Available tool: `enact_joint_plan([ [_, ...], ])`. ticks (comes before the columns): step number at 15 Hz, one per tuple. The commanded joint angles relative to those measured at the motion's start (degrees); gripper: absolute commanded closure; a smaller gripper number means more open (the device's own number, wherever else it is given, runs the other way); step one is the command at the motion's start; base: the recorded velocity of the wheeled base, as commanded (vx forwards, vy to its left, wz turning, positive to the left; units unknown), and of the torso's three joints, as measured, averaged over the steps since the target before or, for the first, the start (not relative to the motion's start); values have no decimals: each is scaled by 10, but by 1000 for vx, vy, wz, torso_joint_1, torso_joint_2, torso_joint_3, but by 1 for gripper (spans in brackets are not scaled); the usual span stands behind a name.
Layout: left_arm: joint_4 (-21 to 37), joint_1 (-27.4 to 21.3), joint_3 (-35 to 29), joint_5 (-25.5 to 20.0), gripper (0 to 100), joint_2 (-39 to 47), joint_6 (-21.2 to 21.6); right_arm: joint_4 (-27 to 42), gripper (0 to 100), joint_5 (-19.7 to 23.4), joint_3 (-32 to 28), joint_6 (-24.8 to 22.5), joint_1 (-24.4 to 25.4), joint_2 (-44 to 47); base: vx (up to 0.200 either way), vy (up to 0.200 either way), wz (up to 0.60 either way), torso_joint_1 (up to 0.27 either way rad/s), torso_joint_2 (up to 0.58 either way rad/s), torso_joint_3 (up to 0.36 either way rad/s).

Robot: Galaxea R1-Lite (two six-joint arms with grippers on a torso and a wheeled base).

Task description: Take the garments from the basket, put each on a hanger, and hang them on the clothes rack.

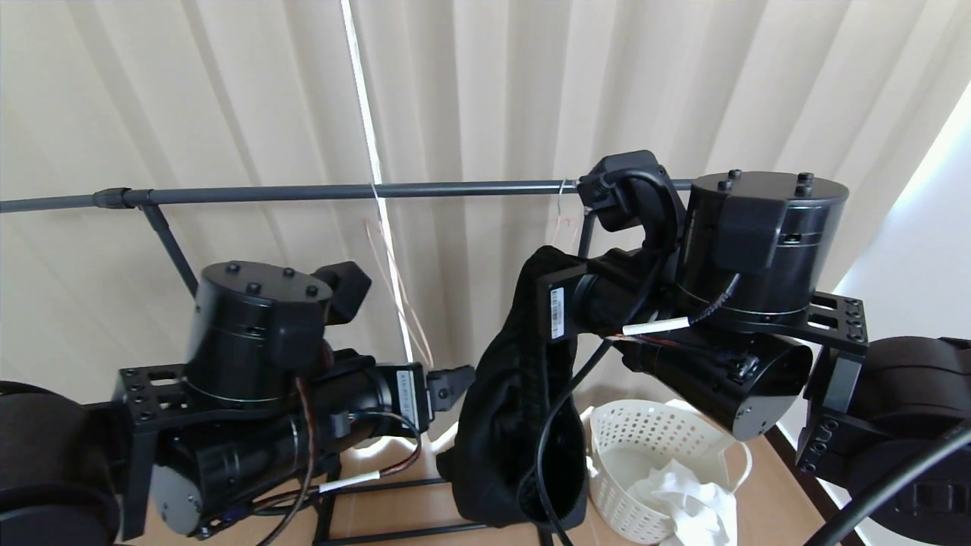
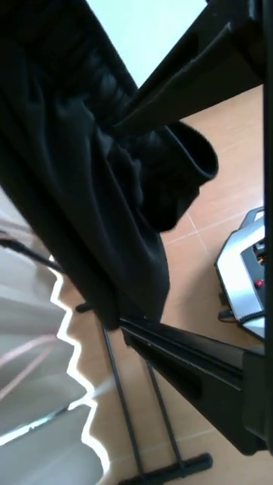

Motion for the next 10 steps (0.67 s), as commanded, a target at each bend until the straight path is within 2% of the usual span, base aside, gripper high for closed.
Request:
enact_joint_plan([
  [1,-2,-19,-14,3,0,37,-1,0,100,-1,0,0,4,2,0,0,0,0,0,0],
  [2,-3,-47,-30,16,0,63,-10,-2,100,-13,-2,-1,8,2,0,0,0,0,0,0],
  [5,-3,-72,-46,12,0,63,-33,-3,100,-14,-5,-1,8,14,0,0,0,0,0,0],
  [8,-3,-75,-77,11,0,74,-39,-3,100,-14,-5,-1,13,15,0,0,0,0,0,0],
  [10,-9,-75,-97,9,0,80,-65,-3,100,-14,-5,-1,15,16,0,0,0,0,0,0],
])
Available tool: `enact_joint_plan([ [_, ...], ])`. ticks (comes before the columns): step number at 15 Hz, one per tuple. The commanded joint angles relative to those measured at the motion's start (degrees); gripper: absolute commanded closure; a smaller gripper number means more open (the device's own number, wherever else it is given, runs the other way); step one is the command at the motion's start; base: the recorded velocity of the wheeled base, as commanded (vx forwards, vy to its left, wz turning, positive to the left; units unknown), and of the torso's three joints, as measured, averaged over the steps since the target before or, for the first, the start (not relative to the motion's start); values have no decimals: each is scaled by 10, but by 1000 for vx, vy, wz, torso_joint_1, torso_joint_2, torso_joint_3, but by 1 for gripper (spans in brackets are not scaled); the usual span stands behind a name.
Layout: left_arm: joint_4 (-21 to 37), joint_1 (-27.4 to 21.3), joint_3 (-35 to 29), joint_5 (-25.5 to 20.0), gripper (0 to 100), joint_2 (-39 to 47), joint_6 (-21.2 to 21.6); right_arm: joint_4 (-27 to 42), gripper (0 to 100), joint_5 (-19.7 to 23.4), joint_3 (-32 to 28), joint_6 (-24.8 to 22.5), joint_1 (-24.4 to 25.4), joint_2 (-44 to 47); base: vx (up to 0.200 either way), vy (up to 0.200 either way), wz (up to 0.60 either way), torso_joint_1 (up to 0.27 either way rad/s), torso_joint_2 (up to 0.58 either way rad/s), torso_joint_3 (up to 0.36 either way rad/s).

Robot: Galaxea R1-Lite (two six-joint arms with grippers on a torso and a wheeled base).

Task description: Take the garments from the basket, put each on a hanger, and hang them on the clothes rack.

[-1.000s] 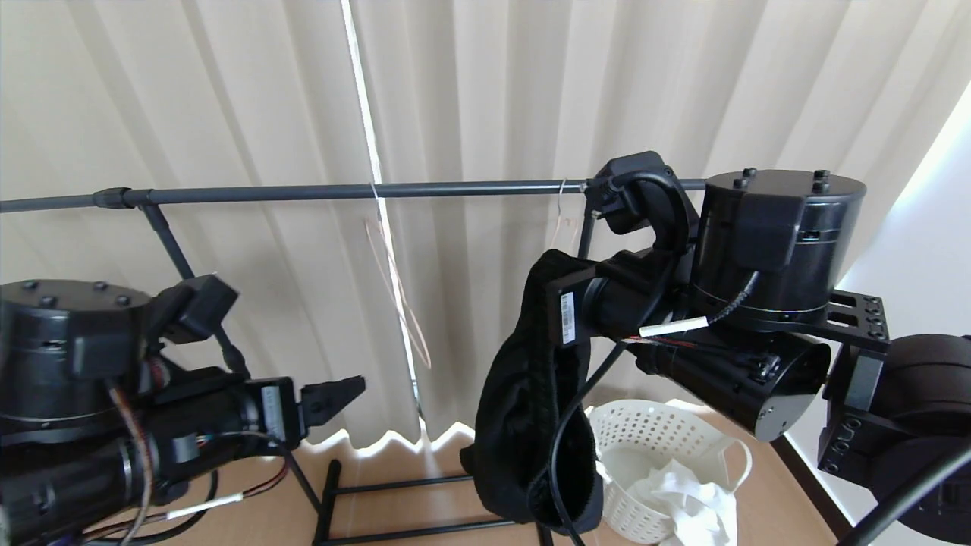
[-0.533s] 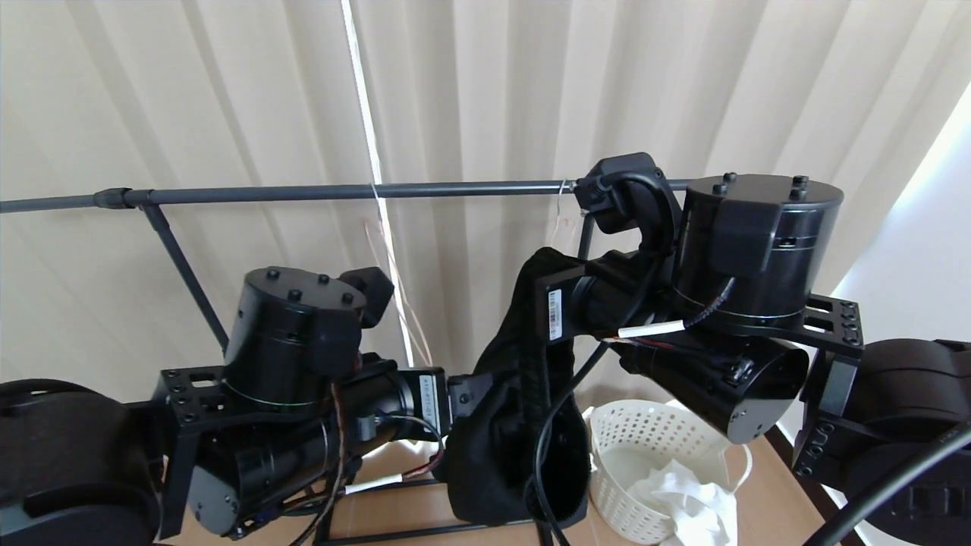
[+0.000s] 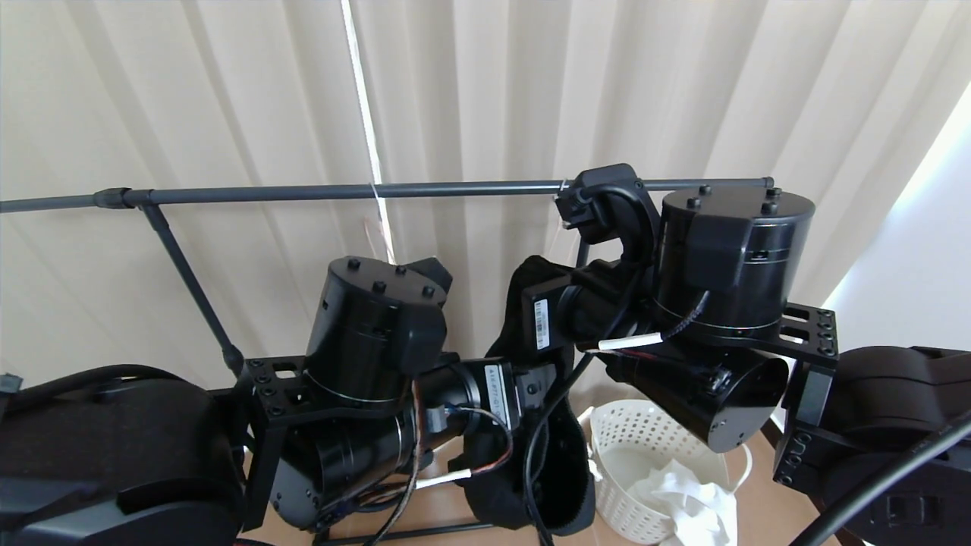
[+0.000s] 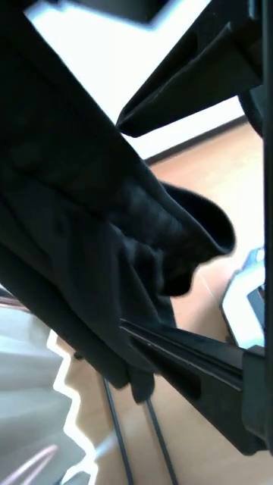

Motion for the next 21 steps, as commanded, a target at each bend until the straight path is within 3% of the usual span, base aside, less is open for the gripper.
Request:
enact_joint_plan([
  [1,-1,-1,-22,0,0,14,-11,0,100,0,0,1,1,4,0,0,0,0,0,0],
  [4,0,9,-34,21,0,39,-11,0,100,-1,-1,0,1,1,0,0,0,0,0,0],
  [6,7,10,-31,67,0,51,-10,0,100,-2,-1,0,0,-2,0,0,0,0,0,0],
  [7,16,11,-28,116,0,71,-9,-1,100,-10,-1,0,0,-3,0,0,0,0,0,0],
  [11,51,28,-7,139,0,92,-9,1,100,-11,0,-3,0,-28,0,0,0,0,0,0],
  [15,49,39,52,155,0,90,-10,4,100,-11,1,-4,-8,-59,0,0,0,0,0,0],
  [20,46,39,72,172,0,81,-22,3,100,-11,6,-13,-13,-65,0,0,0,0,0,0],
  [21,46,39,73,173,100,80,-25,3,100,-11,8,-18,-15,-67,0,0,0,0,0,0],
])
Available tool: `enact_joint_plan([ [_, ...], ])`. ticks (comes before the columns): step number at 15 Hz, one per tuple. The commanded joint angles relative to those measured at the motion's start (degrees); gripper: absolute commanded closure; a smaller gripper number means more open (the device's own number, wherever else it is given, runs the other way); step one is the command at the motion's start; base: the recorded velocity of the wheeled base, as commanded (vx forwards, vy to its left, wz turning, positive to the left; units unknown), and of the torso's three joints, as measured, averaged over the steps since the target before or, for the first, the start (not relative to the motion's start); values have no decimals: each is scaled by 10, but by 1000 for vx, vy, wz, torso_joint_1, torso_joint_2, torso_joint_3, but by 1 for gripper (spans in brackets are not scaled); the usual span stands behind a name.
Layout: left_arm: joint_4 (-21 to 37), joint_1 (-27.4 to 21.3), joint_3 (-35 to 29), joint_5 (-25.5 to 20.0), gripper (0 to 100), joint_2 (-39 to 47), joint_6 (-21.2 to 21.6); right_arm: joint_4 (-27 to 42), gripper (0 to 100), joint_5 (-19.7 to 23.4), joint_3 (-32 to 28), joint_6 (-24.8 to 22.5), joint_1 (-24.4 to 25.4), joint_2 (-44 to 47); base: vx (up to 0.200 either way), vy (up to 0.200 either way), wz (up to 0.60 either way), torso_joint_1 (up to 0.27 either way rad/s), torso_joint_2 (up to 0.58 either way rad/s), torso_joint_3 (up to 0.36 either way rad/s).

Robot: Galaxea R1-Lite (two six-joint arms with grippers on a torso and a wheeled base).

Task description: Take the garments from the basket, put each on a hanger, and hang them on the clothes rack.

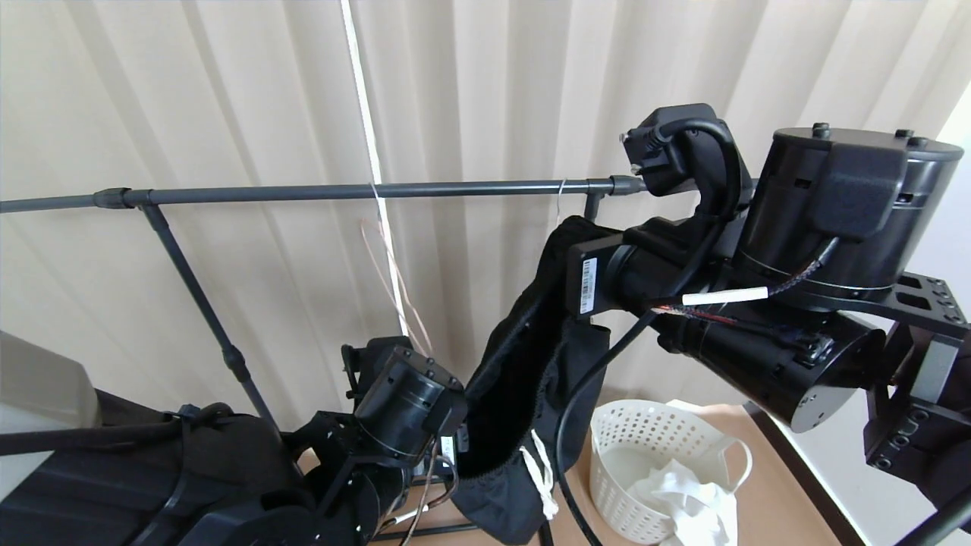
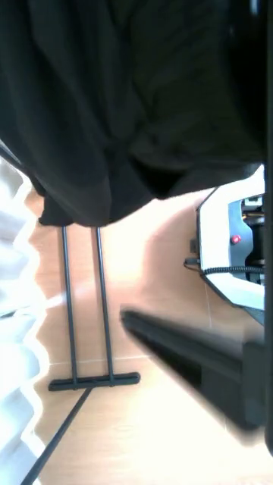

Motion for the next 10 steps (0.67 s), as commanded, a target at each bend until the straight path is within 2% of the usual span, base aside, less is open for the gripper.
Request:
enact_joint_plan([
  [1,0,-1,5,3,100,-16,0,-2,100,0,7,-6,-8,-7,0,0,0,0,0,0],
  [3,3,-4,2,11,100,-51,5,-2,100,2,22,-26,-18,-8,0,0,0,0,0,0],
  [5,5,-1,0,12,100,-93,31,-2,100,7,45,-49,-24,-8,0,0,0,0,0,0],
  [8,6,2,-3,13,100,-141,70,-2,100,37,101,-112,-33,-5,0,0,0,0,0,0],
  [10,27,9,-20,13,100,-154,78,-2,100,45,127,-151,-49,-8,0,0,0,0,0,0],
])
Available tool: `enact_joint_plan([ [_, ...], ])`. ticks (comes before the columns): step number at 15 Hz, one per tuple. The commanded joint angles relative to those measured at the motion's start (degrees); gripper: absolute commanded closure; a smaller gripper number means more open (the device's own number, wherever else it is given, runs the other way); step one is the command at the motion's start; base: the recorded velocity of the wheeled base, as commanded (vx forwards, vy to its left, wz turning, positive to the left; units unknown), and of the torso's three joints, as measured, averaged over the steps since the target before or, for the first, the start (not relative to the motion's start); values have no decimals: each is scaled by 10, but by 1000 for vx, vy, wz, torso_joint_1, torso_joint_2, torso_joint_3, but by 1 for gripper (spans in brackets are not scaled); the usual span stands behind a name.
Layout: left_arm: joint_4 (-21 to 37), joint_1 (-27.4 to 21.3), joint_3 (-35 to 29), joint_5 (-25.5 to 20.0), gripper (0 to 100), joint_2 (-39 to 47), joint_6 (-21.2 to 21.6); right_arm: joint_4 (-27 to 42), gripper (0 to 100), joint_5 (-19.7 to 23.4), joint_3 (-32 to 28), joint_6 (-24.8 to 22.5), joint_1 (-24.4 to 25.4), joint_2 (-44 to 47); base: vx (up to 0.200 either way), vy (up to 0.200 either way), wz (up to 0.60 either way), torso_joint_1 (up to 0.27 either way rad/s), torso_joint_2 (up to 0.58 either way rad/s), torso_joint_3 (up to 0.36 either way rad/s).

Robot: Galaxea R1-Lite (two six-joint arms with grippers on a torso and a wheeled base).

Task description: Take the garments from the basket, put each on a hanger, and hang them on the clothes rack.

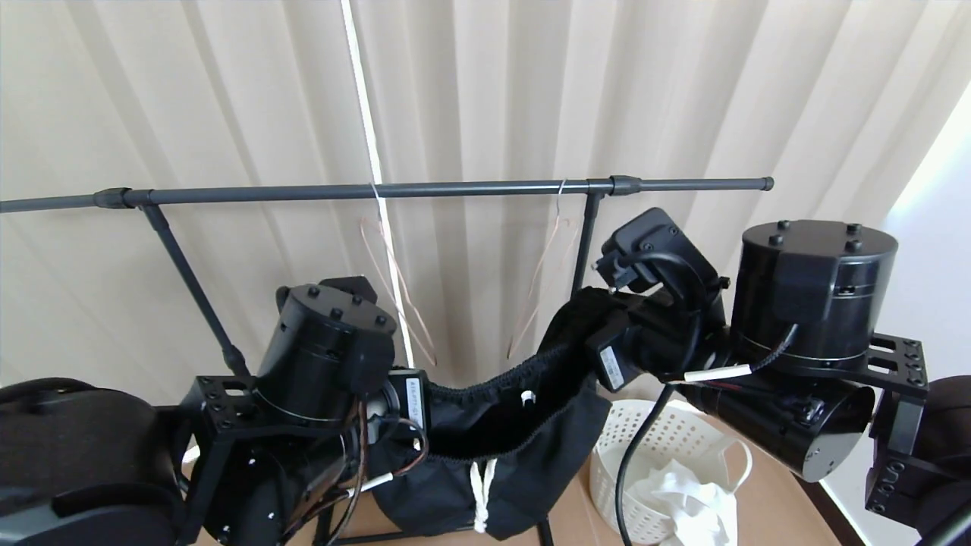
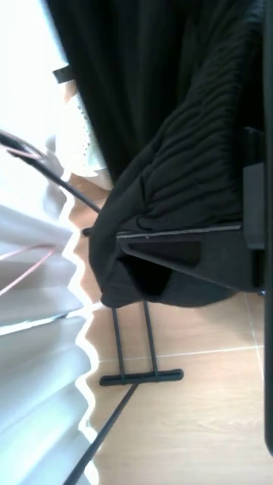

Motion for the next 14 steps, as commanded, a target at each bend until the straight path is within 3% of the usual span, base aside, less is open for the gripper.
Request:
enact_joint_plan([
  [1,39,6,-41,0,100,-33,1,3,100,7,30,-22,-22,-4,0,0,0,0,0,0],
  [3,114,9,-109,0,100,-34,1,8,100,8,34,-30,-26,-9,0,0,0,0,0,0],
  [4,114,9,-109,0,100,-34,1,8,100,8,34,-30,-26,-9,0,0,0,0,0,0],
  [5,194,18,-174,0,100,-35,1,8,100,5,27,-30,-48,-5,0,0,0,0,0,0],
  [6,222,21,-192,0,100,-40,0,5,100,2,27,-30,-62,-3,0,0,0,0,0,0],
  [12,257,53,-187,0,100,-73,-1,29,100,9,25,-30,-91,-32,0,0,0,0,0,0],
  [14,274,68,-170,0,100,-105,-1,74,100,32,10,-28,-133,-71,0,0,0,0,0,0],
])
